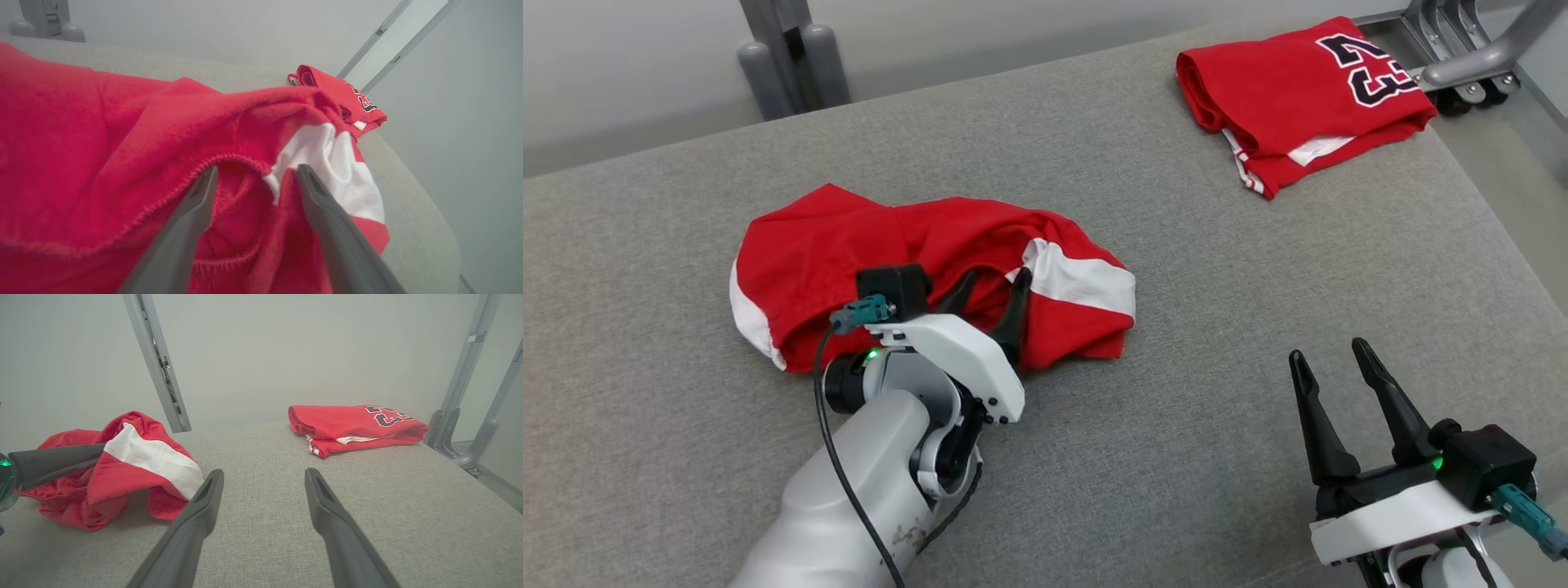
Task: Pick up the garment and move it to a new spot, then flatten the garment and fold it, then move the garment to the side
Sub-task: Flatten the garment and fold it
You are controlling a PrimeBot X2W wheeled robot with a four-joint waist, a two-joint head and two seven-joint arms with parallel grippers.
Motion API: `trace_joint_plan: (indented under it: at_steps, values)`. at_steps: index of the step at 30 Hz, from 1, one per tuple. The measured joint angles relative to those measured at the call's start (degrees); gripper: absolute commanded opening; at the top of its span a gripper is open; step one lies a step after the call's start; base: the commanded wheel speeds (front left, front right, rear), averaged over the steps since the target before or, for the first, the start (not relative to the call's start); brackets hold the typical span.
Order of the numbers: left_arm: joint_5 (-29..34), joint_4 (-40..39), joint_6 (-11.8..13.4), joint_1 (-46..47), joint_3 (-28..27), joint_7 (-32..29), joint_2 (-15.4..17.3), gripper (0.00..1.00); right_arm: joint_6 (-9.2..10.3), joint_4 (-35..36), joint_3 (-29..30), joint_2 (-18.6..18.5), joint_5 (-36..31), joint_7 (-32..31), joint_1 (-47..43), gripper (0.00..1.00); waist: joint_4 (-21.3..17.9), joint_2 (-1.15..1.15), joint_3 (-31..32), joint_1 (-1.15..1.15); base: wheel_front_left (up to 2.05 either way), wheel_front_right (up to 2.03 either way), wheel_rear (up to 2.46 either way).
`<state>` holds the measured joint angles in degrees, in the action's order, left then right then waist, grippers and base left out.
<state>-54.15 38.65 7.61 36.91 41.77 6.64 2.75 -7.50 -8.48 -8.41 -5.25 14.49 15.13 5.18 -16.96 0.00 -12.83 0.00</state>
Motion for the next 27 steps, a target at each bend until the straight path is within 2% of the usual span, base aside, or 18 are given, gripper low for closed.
trace_joint_plan:
  at_steps: [6,7,8,9,10,21,26,27]
  values:
    - [-2.3,5.2,0.2,2.6,0.7,1.1,0.0,1.00,0.00,0.1,-0.3,0.2,0.1,0.0,0.2,1.00,-1.5,0.00,-0.5,0.00,0.00,0.00,0.00]
    - [-2.6,6.0,0.5,2.9,0.8,1.2,0.0,0.97,0.00,0.1,-0.3,0.2,0.1,0.0,0.2,1.00,-1.7,0.00,-0.5,0.00,0.00,0.00,0.00]
    - [-3.0,6.7,0.5,3.2,1.0,1.2,0.0,0.73,0.00,0.1,-0.3,0.2,0.1,0.0,0.2,1.00,-1.9,0.00,-0.5,0.00,0.00,0.00,0.00]
    - [-3.3,7.3,0.4,3.4,1.2,1.3,0.0,0.34,0.00,0.1,-0.3,0.2,0.1,0.0,0.2,1.00,-2.1,0.00,-0.5,0.00,0.00,0.00,0.00]
    - [-3.6,7.8,0.3,3.5,1.3,1.8,0.0,0.00,0.00,0.1,-0.3,0.2,0.1,0.0,0.2,1.00,-2.3,0.00,-0.5,0.00,0.00,0.00,0.00]
    - [-6.0,8.8,-4.0,4.5,3.1,6.6,0.0,0.00,0.00,-0.1,0.1,0.2,0.1,0.0,-1.0,1.00,-1.0,0.00,1.8,0.00,0.00,0.00,0.00]
    - [-9.0,9.3,-4.1,2.9,3.0,5.6,0.1,0.00,0.00,-0.5,-1.2,0.3,0.0,0.0,-1.6,1.00,0.4,0.00,3.8,0.00,0.00,0.00,0.00]
    - [-10.7,9.2,-4.1,2.3,2.9,4.5,0.1,0.13,0.00,-0.5,-1.6,0.4,0.0,0.0,-1.5,1.00,0.5,0.00,3.9,0.00,0.00,0.00,0.00]
